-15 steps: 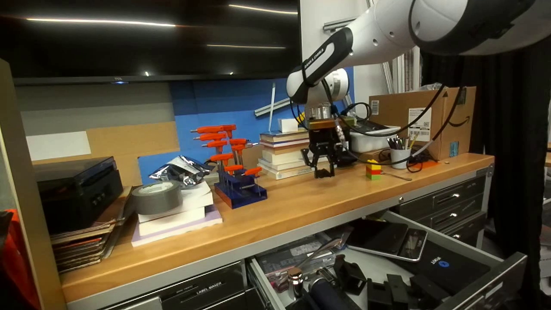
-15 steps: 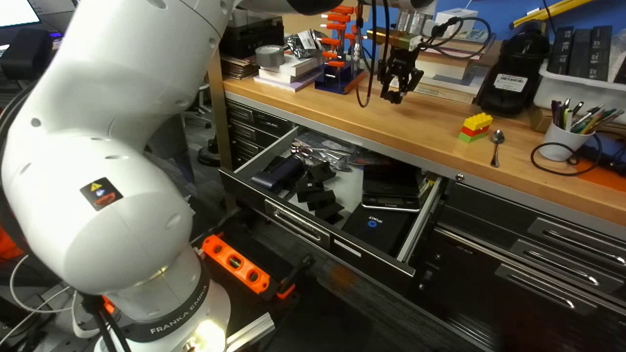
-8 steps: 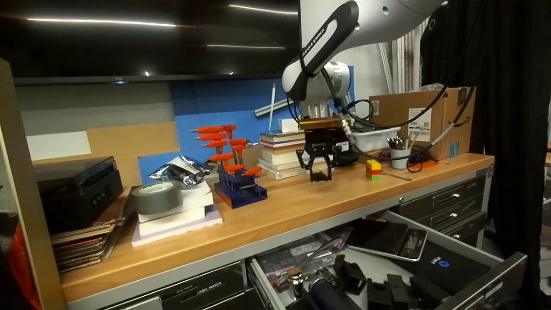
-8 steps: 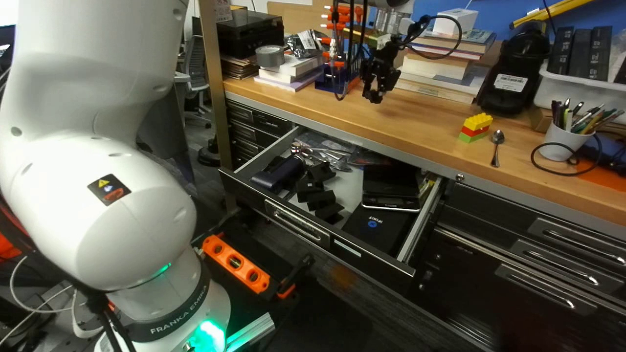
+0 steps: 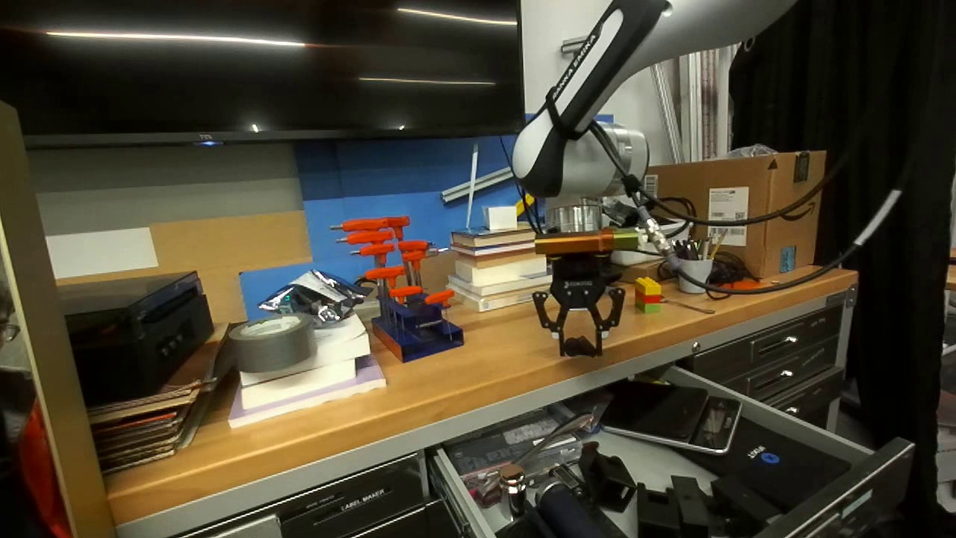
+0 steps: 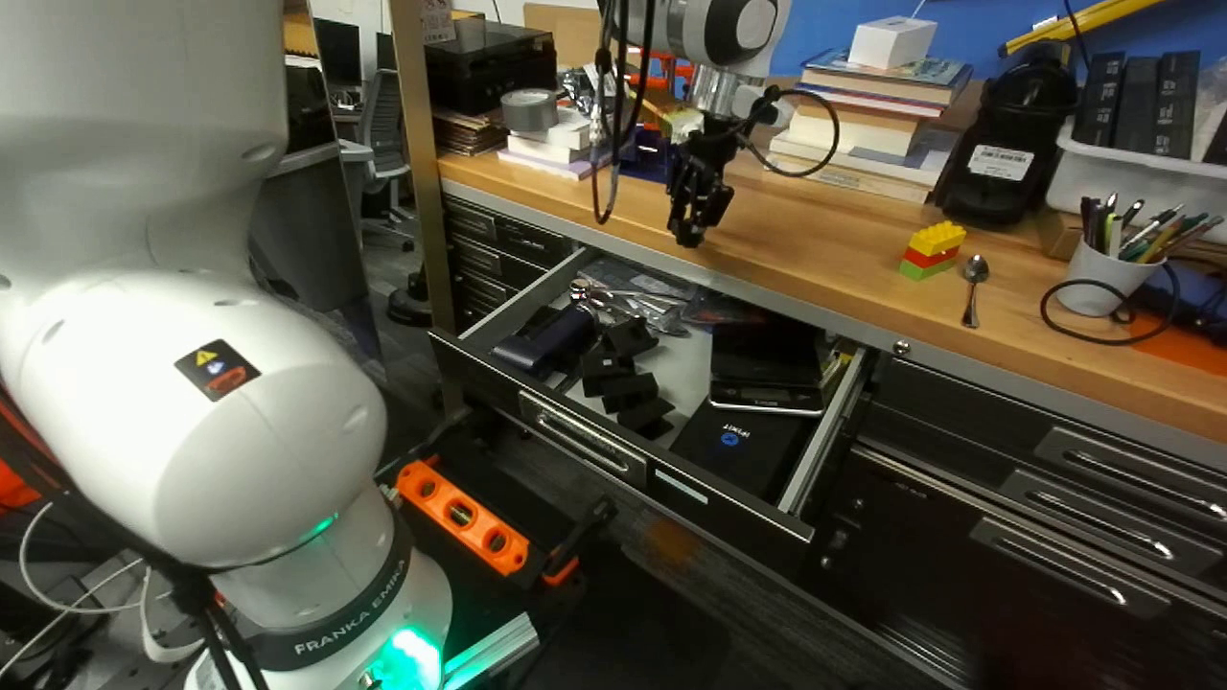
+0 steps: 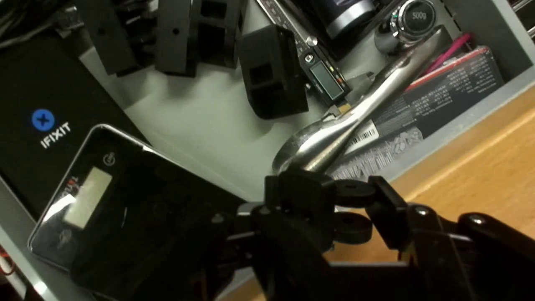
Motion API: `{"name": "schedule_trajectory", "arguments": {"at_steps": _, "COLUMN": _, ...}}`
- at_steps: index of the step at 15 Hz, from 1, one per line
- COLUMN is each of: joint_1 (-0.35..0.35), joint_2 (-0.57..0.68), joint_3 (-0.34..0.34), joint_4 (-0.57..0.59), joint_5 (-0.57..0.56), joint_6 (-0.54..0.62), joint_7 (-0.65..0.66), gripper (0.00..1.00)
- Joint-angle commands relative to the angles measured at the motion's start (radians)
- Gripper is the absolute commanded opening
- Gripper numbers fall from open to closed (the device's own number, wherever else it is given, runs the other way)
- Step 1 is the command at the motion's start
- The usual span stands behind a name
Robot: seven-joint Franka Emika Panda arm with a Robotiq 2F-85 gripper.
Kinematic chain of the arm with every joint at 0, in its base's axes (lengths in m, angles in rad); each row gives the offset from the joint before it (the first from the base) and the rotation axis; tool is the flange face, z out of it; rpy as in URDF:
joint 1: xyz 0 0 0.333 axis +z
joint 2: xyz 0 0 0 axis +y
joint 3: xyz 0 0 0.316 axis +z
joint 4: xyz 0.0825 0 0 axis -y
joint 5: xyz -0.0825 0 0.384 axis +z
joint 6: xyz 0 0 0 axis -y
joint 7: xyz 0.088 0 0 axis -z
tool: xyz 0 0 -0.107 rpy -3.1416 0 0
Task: Pick up the black objects from the countertop and put them inside the open drawer then close the drawer
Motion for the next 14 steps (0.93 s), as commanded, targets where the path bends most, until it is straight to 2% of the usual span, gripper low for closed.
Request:
{"name": "schedule_trajectory", "arguments": {"at_steps": 1, "joint_1": -0.004, "joint_2": -0.132, "joint_3": 0.003, "joint_4": -0.252, "joint_5": 0.047, "joint_6": 0.141, "joint_7": 0.042, "gripper": 0.30}}
{"name": "schedule_trajectory", "arguments": {"at_steps": 4, "joint_1": -0.023, "joint_2": -0.179, "joint_3": 0.006, "joint_4": -0.428, "joint_5": 0.112, "joint_6": 0.261, "joint_7": 0.010, "gripper": 0.30}}
{"name": "schedule_trajectory", "arguments": {"at_steps": 7, "joint_1": -0.057, "joint_2": -0.199, "joint_3": 0.005, "joint_4": -0.595, "joint_5": 0.184, "joint_6": 0.383, "joint_7": -0.079, "gripper": 0.30}}
{"name": "schedule_trajectory", "arguments": {"at_steps": 10, "joint_1": -0.106, "joint_2": -0.163, "joint_3": -0.002, "joint_4": -0.631, "joint_5": 0.236, "joint_6": 0.434, "joint_7": -0.197, "gripper": 0.30}}
{"name": "schedule_trajectory", "arguments": {"at_steps": 14, "joint_1": -0.162, "joint_2": -0.108, "joint_3": -0.017, "joint_4": -0.571, "joint_5": 0.227, "joint_6": 0.438, "joint_7": -0.306, "gripper": 0.30}}
